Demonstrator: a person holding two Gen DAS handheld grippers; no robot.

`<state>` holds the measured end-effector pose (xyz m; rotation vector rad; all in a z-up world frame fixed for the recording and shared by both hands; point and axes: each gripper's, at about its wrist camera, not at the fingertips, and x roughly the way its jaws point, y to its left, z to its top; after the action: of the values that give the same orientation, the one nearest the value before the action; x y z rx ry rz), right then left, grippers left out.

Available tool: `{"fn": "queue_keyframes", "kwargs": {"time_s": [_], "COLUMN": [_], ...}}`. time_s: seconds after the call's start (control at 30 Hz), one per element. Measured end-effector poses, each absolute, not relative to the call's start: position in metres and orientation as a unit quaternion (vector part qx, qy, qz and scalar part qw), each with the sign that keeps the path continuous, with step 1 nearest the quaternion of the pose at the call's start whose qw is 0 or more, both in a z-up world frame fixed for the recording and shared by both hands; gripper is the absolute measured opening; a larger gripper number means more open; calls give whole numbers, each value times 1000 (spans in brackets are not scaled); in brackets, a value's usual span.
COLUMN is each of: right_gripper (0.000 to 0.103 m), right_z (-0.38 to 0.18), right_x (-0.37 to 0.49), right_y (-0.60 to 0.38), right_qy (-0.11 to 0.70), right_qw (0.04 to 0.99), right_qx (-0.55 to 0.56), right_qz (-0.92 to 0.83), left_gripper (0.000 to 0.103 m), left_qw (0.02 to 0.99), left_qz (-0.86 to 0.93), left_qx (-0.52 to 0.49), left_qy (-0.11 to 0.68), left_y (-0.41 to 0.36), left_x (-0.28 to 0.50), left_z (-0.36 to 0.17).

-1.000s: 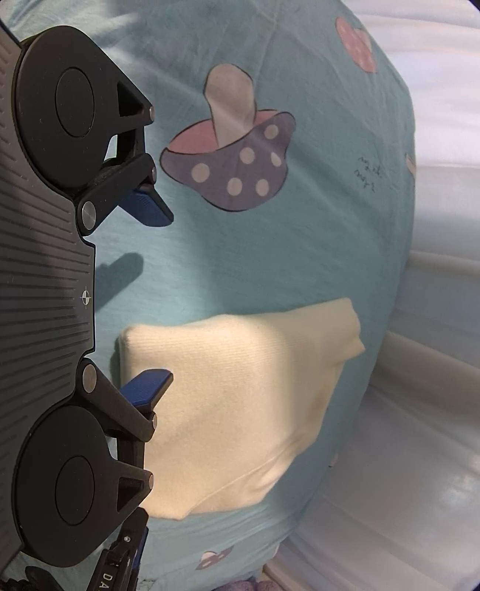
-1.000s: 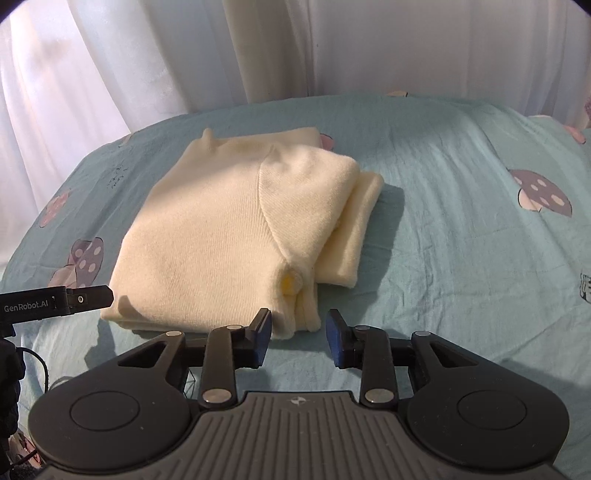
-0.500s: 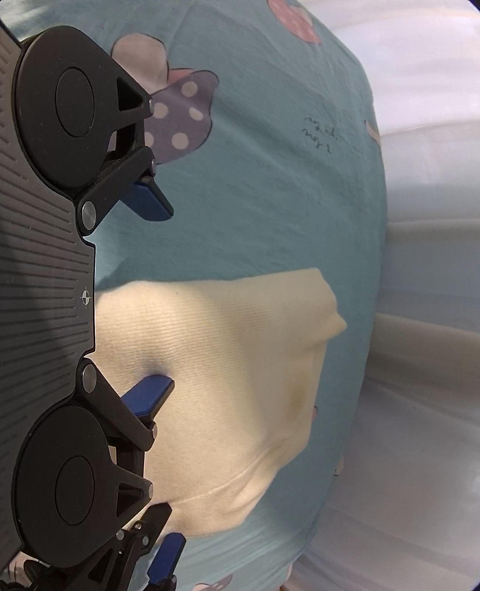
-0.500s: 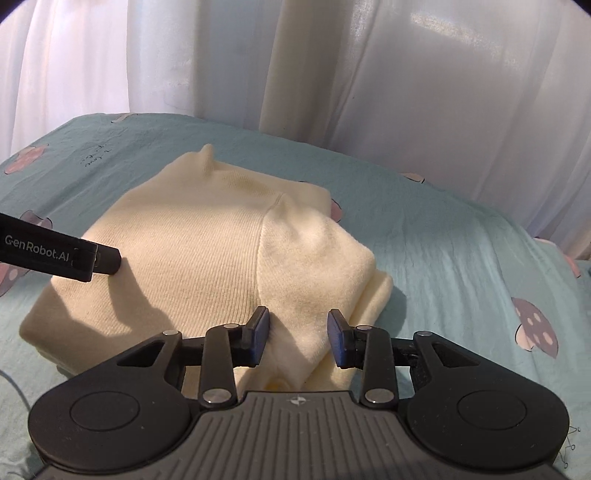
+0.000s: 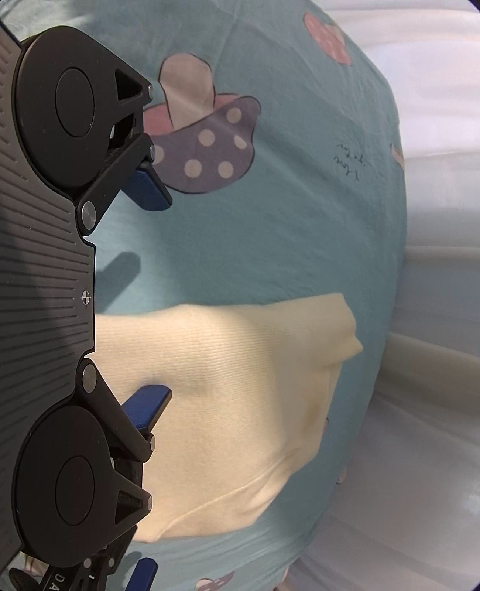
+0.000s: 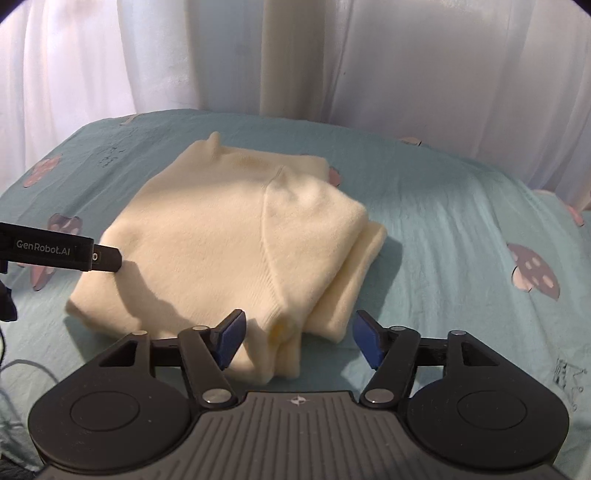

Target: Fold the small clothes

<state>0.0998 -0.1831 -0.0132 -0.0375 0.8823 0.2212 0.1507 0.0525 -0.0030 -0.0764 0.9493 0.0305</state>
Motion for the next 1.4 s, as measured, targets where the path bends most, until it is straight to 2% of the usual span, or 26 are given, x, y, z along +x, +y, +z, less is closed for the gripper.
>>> {"fn": "queue_keyframes", "kwargs": {"time_s": [0.03, 0.13, 0.43, 0.77, 1.4], "right_gripper": [89, 99, 99, 99, 99], "right_z": [-12, -12, -9, 0, -8], "right_x": [94, 77, 77, 88, 98], "right_y": [-184, -181, -159, -146, -161], "right_qy": [437, 467, 533, 534, 543], "right_qw": [891, 870, 836, 838, 839], "right_qx": [-3, 12, -8, -31, -6], "right_qz": [124, 159, 128, 110, 31], "left_gripper": [103, 103, 103, 103, 103], "left_qw": [894, 898, 862, 859, 851], "left_qz": [16, 29, 49, 21, 14], "left_qx": [-26, 9, -2, 16, 44], "left_qy": [448, 439, 505, 512, 524], "left_y": [52, 49, 56, 42, 23], "left_x": [142, 119, 111, 110, 122], "left_z": [1, 10, -1, 6, 6]}}
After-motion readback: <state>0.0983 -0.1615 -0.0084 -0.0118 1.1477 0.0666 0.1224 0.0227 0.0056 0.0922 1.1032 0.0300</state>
